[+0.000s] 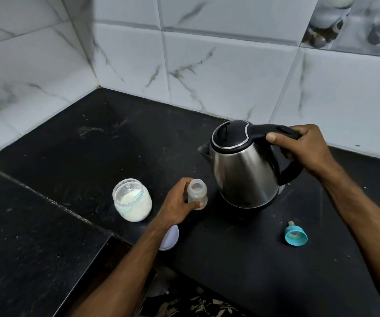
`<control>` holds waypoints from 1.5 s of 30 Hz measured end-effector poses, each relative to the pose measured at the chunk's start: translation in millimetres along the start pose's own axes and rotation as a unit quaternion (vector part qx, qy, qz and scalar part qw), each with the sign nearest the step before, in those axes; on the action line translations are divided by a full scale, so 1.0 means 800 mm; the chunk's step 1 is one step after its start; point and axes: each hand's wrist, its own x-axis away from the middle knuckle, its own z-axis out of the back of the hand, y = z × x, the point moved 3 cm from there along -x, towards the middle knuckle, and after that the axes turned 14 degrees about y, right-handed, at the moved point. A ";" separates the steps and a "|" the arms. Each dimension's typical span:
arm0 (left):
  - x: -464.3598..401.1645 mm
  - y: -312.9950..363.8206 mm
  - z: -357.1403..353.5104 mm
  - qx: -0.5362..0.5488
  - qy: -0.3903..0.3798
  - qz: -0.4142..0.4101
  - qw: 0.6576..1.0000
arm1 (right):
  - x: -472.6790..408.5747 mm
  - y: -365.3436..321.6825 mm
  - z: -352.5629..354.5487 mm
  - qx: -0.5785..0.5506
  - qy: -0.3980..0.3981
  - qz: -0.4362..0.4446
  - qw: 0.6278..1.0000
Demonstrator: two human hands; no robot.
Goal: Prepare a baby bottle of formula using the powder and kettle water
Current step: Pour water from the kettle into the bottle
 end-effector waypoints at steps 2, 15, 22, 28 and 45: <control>0.002 -0.002 0.001 0.006 0.000 0.001 1.000 | -0.003 0.004 -0.011 -0.021 0.018 -0.001 1.000; 0.008 -0.006 -0.002 0.001 0.005 -0.012 1.000 | -0.035 0.021 -0.142 -0.158 0.093 -0.072 0.980; 0.008 -0.005 0.000 -0.016 0.005 -0.011 1.000 | -0.038 0.033 -0.214 -0.199 0.062 -0.082 0.975; 0.009 -0.005 0.000 -0.022 0.008 -0.007 1.000 | -0.048 0.040 -0.232 -0.211 0.033 -0.069 0.974; 0.011 -0.001 0.000 -0.004 0.003 -0.001 1.000 | -0.037 0.052 -0.210 -0.145 0.030 -0.017 0.989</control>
